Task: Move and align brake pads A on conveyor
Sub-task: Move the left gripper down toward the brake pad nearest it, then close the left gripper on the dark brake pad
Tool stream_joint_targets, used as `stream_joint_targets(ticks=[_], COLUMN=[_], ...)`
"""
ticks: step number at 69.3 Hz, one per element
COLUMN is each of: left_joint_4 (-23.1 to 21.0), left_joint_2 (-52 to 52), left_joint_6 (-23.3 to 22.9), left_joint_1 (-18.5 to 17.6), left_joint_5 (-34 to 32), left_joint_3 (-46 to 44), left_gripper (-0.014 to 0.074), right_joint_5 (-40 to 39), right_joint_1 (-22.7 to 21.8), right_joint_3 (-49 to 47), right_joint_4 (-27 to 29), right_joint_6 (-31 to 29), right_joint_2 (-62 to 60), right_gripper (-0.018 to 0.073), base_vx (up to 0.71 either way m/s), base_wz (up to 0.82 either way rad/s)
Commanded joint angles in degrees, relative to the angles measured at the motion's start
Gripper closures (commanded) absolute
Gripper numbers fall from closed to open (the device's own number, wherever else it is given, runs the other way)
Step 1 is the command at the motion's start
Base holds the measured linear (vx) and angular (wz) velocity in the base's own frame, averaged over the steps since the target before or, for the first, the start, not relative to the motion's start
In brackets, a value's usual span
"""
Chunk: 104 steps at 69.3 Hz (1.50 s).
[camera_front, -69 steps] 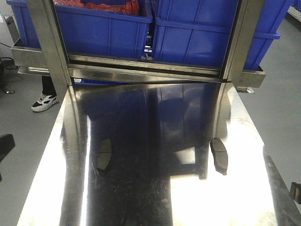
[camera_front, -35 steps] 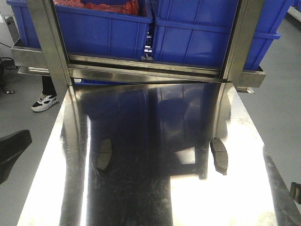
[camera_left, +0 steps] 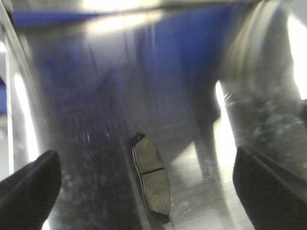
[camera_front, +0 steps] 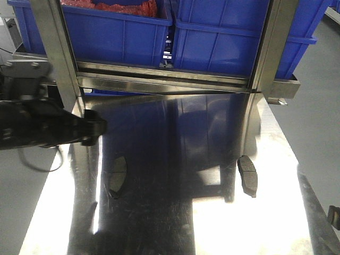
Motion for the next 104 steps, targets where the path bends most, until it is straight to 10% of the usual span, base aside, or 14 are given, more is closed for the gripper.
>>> stream_joint_targets(ticks=[1, 14, 35, 104], left_joint_4=[0.46, 2.07, 11.03, 8.46], left_joint_2=[5.83, 17.49, 26.17, 31.83], left_joint_6=[-2.95, -4.76, -21.05, -22.70], left_joint_1=[-0.91, -4.01, -4.19, -7.06], left_joint_5=[-1.82, -1.32, 5.07, 5.95], left_joint_3=[-4.73, -11.60, -15.27, -15.27], left_gripper=[-0.0080, -0.0074, -0.0029, 0.0091], right_joint_5=[-3.39, -3.39, -3.39, -3.39], right_joint_1=[-0.44, -0.44, -0.44, -0.44], right_joint_3=[-1.42, -1.42, -1.42, -1.42], right_joint_4=[-1.17, -1.17, -1.17, -1.17], right_joint_6=[-0.33, -0.33, -0.33, -0.33], right_joint_2=[0.16, 0.16, 0.16, 0.16], right_gripper=[0.0569, 0.0569, 0.0569, 0.0569], base_vx=[0.00, 0.00, 0.00, 0.00], base_wz=[0.00, 0.00, 0.00, 0.00])
